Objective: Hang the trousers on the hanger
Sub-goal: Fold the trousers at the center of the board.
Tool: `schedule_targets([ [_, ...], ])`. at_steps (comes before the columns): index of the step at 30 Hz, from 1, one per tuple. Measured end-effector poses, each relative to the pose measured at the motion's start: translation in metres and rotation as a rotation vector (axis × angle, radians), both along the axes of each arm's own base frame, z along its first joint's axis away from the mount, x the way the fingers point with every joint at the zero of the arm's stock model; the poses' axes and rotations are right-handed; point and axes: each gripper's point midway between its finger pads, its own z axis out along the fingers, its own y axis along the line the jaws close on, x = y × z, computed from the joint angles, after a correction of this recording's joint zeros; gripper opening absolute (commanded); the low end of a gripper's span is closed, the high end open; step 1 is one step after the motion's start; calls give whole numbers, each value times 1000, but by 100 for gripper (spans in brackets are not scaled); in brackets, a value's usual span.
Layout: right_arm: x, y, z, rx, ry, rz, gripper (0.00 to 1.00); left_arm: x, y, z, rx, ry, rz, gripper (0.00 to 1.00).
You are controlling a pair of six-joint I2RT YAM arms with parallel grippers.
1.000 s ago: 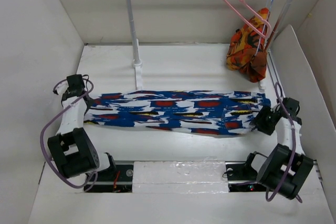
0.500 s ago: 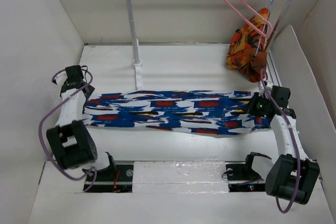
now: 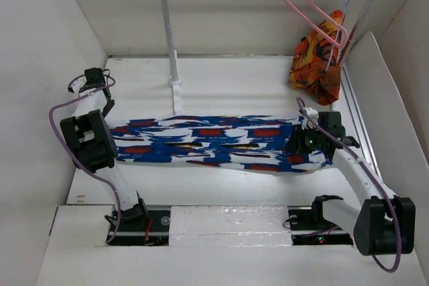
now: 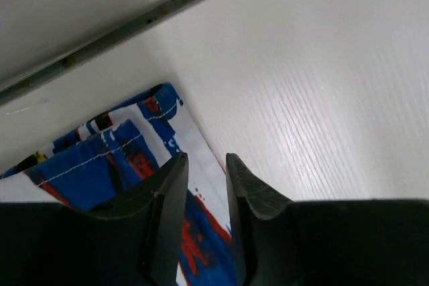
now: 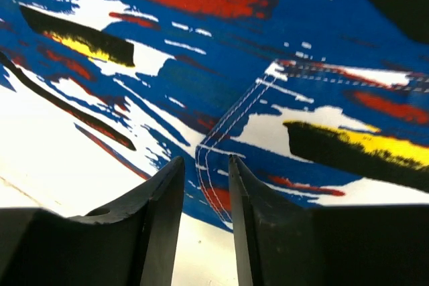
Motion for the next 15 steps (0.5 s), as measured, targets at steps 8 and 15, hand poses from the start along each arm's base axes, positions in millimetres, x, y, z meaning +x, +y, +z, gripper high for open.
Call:
schedule_targets([
  [8, -6, -5, -7, -25, 11, -13, 49, -6, 13, -22, 45, 94, 29, 37],
  [15, 7, -49, -4, -43, 4, -197, 62, -5, 19, -27, 62, 123, 48, 41],
])
